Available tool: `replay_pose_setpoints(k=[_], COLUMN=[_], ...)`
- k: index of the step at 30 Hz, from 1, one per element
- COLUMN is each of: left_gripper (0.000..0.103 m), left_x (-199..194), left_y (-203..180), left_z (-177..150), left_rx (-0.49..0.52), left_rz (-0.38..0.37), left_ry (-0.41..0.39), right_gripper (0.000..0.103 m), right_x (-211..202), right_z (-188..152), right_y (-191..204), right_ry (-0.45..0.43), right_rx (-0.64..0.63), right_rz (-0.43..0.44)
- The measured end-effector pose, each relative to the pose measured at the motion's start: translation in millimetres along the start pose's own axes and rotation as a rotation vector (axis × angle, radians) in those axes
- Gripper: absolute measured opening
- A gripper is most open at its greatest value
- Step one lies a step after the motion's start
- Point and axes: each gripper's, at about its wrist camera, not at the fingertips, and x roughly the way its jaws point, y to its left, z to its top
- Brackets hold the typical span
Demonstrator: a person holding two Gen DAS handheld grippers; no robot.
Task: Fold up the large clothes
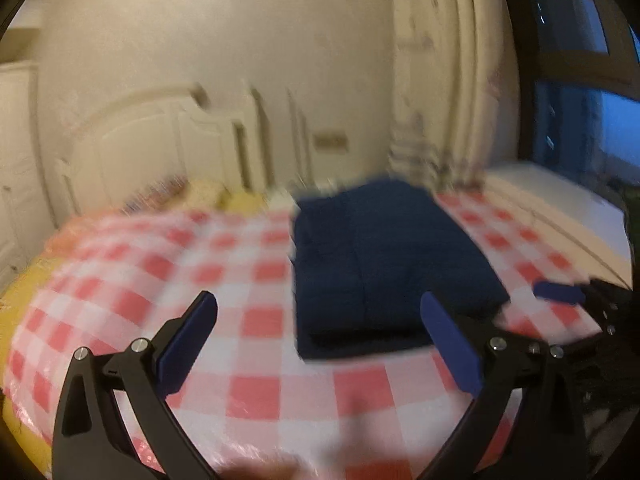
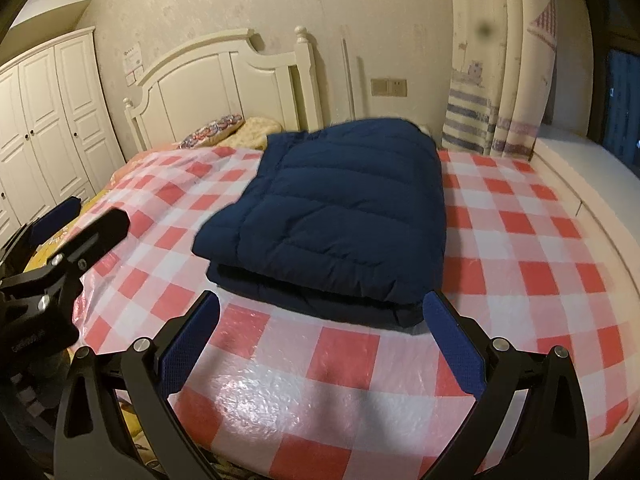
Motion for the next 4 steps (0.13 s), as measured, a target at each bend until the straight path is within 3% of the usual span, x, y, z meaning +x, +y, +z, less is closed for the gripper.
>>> replay_pose_setpoints(k=[2, 4], left_gripper=[0.101, 0.101], left_x=[20, 51], left_y=[19, 61], left_z=[3, 12], left_rx=[-0.030, -0.067], left_rz=[0.004, 0.054], left_ry=[0.062, 0.114], right_gripper=[0.098, 0.098], right_x=[11, 13], right_z=[1, 9], right_y=[-8, -27], right_ry=[0.030, 0.039], right_rx=[-0.003, -0.006], right_rz=[-0.002, -0.027])
